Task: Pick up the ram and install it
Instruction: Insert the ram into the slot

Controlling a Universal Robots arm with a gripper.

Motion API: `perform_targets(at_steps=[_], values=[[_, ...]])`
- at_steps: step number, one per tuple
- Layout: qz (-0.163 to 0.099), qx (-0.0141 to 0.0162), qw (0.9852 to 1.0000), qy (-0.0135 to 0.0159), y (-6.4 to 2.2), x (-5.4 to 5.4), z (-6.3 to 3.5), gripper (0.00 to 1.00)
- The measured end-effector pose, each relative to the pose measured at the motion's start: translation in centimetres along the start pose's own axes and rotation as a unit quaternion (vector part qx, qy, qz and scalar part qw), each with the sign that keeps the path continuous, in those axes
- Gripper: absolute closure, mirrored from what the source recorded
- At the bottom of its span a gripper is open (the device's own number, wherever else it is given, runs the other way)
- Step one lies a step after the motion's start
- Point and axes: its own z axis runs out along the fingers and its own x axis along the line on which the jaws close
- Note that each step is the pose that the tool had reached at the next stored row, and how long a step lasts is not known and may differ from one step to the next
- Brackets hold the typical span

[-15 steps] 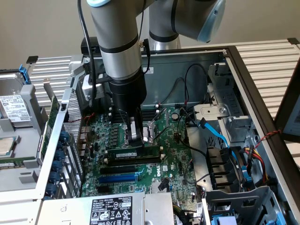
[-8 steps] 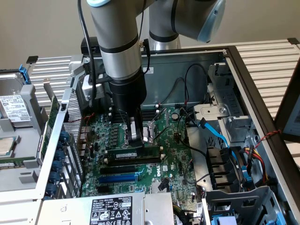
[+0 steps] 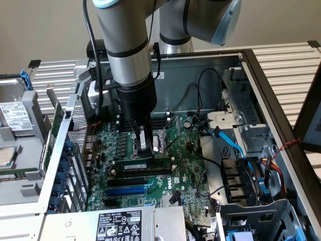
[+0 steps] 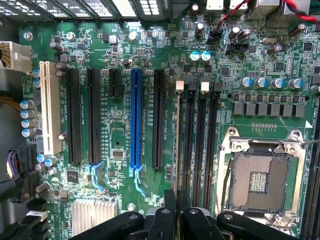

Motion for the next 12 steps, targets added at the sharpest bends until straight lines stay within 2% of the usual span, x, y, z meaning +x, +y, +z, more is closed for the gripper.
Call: perform_targets(at_steps=[4, 5, 6, 7, 12], values=[[0.000, 0.0004, 1.0000, 0.0001, 0.03, -0.01, 0.04, 0.85], [0.000, 0.0005, 1.0000, 0.0001, 0.03, -0.01, 0.04, 0.79], [0.000, 0.0006, 1.0000, 0.0000, 0.03, 0.00, 0.03, 0.79], [0.000, 0.0005, 1.0000, 0.0000, 0.02, 0.01, -0.05, 0.73], [0.000, 0.0005, 1.0000, 0.0005, -0.04, 0.08, -0.92, 0.73]])
